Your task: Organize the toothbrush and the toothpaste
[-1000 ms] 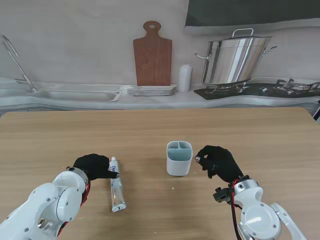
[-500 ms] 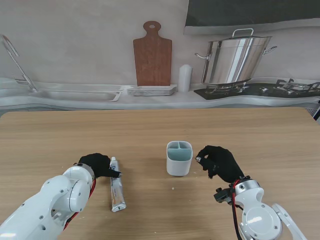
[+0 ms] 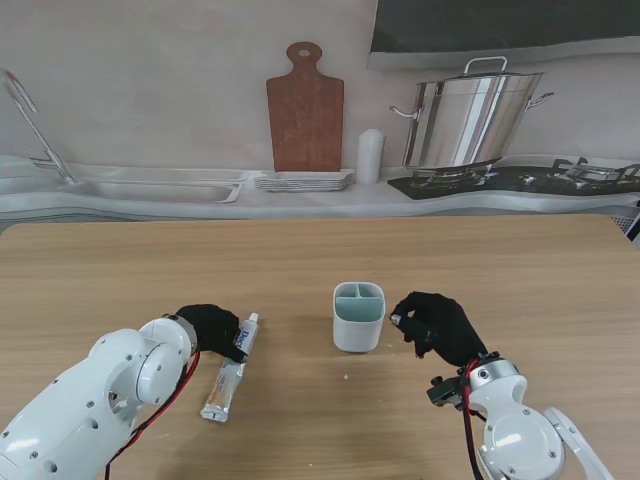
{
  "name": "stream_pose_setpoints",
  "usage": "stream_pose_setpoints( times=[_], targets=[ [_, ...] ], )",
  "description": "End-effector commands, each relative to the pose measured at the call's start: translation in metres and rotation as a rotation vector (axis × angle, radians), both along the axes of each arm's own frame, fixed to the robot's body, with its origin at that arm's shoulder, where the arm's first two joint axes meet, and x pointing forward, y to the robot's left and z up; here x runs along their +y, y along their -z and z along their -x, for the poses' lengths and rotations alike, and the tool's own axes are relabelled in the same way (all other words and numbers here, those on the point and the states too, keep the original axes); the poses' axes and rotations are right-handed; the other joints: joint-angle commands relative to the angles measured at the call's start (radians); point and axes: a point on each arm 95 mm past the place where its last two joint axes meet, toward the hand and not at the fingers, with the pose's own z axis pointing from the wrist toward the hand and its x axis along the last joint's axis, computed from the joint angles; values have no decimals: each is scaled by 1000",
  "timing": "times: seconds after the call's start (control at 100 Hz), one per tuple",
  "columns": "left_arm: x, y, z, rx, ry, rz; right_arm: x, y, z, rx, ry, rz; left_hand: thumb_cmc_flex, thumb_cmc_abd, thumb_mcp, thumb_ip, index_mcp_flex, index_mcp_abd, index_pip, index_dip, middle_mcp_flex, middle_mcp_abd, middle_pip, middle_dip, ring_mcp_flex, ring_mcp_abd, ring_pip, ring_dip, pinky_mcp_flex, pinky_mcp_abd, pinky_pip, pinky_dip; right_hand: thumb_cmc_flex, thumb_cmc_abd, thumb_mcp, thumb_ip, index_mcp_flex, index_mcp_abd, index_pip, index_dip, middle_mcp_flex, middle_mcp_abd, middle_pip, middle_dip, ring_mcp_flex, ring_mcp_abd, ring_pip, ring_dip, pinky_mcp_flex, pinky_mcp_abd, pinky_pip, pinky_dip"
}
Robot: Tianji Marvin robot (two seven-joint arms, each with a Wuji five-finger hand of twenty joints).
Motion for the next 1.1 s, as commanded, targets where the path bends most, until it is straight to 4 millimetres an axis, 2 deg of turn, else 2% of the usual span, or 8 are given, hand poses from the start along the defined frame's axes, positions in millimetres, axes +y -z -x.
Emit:
stream_pose_setpoints(
  times=[0.0,0.1,0.15,0.31,0.38,0.52,0.65,1.09],
  targets=[
    [-3,-2,0,4,34,2,3,2,4,11,-16,-3,19,-43,52,41,-63,-28,-25,-17,-61,-11,-43,-42,-43,-8,-67,10,-50,-19,-50,25,-29,13,-8,13,17,-29,-4,2,2,63,-1,16,18,70,1,-8,-17,92,17,42],
    [-4,-2,-1,-17,70,20,3,2,4,13,-20,-5,-10,-100,225,13,-128,-39,-68,-28,-140,-17,-94,-68,-121,-8,-194,-30,-134,25,-172,47,-30,14,-9,13,17,-28,-5,3,2,63,-1,17,18,69,1,-8,-17,92,17,42],
    [-6,-1,-1,-29,79,28,3,2,4,13,-21,-5,-20,-99,243,3,-163,-35,-92,-36,-176,-10,-112,-75,-157,-4,-238,-49,-165,39,-210,44,-29,15,-8,14,17,-28,-5,3,2,62,-1,17,17,70,0,-8,-17,92,17,42],
    [-15,1,-2,-43,89,42,3,2,4,12,-22,-6,-60,-51,190,-14,-263,44,-142,-47,-252,29,-112,-67,-213,20,-286,-68,-195,49,-258,38,-29,32,-7,31,34,11,-20,15,7,61,1,17,18,69,4,-7,-17,92,18,42],
    [-21,2,-3,-38,79,44,3,2,4,12,-22,-6,-47,-28,118,-1,-259,75,-126,-27,-255,49,-75,-25,-215,30,-256,-46,-177,30,-237,46,-29,34,-7,32,39,17,-24,17,9,61,1,17,19,69,6,-6,-15,91,18,41],
    [-30,4,-4,-4,53,41,3,2,4,12,-25,-7,-32,-32,87,21,-230,110,-71,12,-217,62,-16,31,-183,43,-192,-12,-127,0,-187,44,-29,37,-9,33,46,20,-33,21,10,60,1,16,18,70,8,-6,-12,91,18,41],
    [-35,8,-7,18,52,23,2,2,5,11,-25,-7,-10,-66,120,43,-201,86,16,73,-156,39,41,74,-117,21,-112,18,-55,-35,-113,30,-28,38,-9,33,47,20,-36,24,12,61,1,15,18,69,9,-6,-11,91,18,41],
    [-35,30,-15,-10,93,14,2,2,4,10,-26,-7,23,-217,491,58,-201,-32,208,279,-130,-41,153,179,-44,-58,13,107,23,-86,-15,3,-30,37,-11,33,51,13,-41,33,13,59,1,15,18,69,11,-5,-11,92,18,39]
  ],
)
